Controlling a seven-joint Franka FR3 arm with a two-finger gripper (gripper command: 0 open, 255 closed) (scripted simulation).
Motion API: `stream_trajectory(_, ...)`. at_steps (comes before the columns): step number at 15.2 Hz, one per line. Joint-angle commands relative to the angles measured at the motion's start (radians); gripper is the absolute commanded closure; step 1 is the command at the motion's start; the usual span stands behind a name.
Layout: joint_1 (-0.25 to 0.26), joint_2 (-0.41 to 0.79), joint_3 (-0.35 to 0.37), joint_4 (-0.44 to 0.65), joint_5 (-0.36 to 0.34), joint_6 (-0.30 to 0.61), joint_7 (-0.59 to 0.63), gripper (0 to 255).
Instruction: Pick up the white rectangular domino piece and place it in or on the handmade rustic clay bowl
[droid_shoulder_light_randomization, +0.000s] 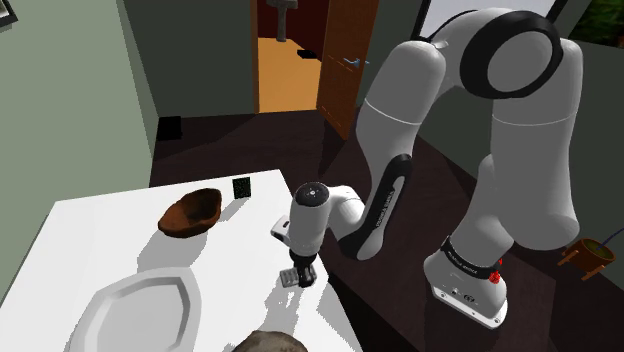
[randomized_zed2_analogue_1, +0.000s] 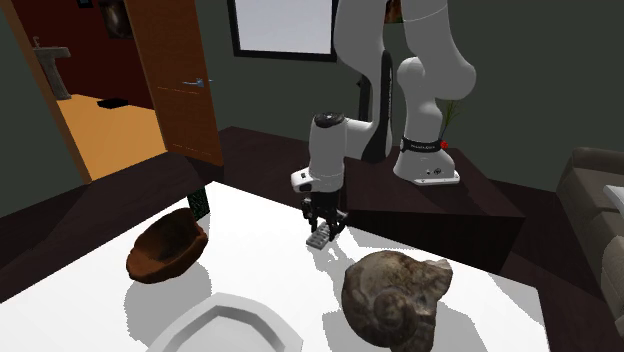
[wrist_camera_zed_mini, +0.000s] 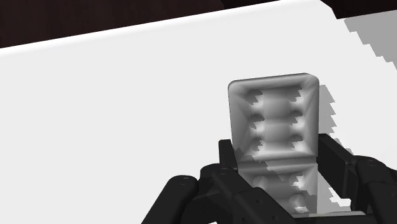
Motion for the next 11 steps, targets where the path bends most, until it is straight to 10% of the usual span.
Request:
stream_trajectory(1,-0.021,-0.025,0.020,-0.009,0.016,-0.019,-0.015,255)
stream_trajectory(11,-0.130,-0.191,0.157,-0.059,0.154,-0.136,-0.128,255)
